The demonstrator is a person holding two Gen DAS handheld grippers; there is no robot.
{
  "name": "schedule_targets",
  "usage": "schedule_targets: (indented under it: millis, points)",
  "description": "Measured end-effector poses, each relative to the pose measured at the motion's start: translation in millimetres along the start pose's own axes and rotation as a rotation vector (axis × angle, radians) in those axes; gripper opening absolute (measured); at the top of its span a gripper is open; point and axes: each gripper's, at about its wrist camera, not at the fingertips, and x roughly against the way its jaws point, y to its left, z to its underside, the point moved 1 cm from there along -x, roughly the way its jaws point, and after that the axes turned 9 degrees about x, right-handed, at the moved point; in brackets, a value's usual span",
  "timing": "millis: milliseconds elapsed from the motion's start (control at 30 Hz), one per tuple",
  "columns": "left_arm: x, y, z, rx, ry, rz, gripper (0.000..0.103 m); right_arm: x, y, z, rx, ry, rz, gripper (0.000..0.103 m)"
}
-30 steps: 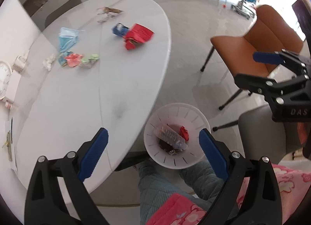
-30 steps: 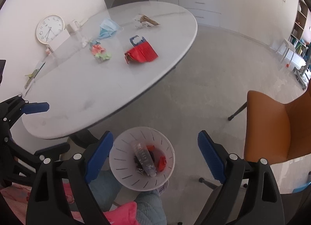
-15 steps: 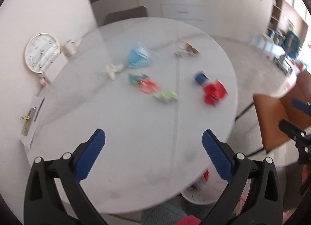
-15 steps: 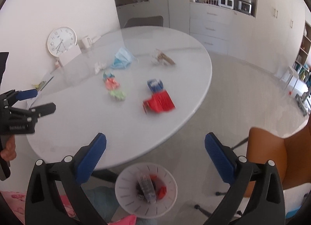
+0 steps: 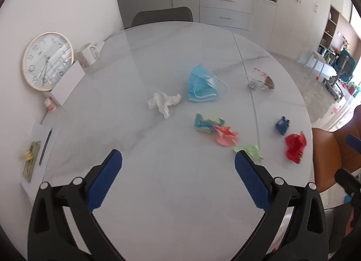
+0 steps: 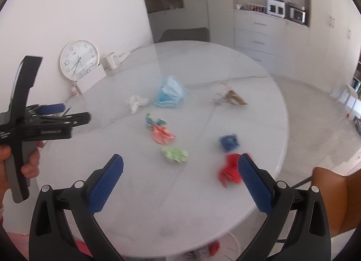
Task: Collect trash
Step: 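Grasp the white tissue with the left gripper while the right gripper grasps the yellow-blue paper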
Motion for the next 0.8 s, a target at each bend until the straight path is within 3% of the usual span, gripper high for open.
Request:
schedule_targets:
  millis: [400,633,800]
  points:
    - [-132.9,36.2,-73.3,0.048,0.044,0.057,0.096,-125.7,18.4,-72.3,0.003,0.026,-0.015,0.101]
    - [-205.3,40.4,-88.2,0.098,0.106,0.039,0.089,-197.7,19.6,-76.5,0.051,0.087,-0.015,0.101]
    - [-236.5,39.1,-91.0,0.122,0.144,0.045,0.082,-233.4,28.4,-65.1,0.085,0.133,-0.078,0.089]
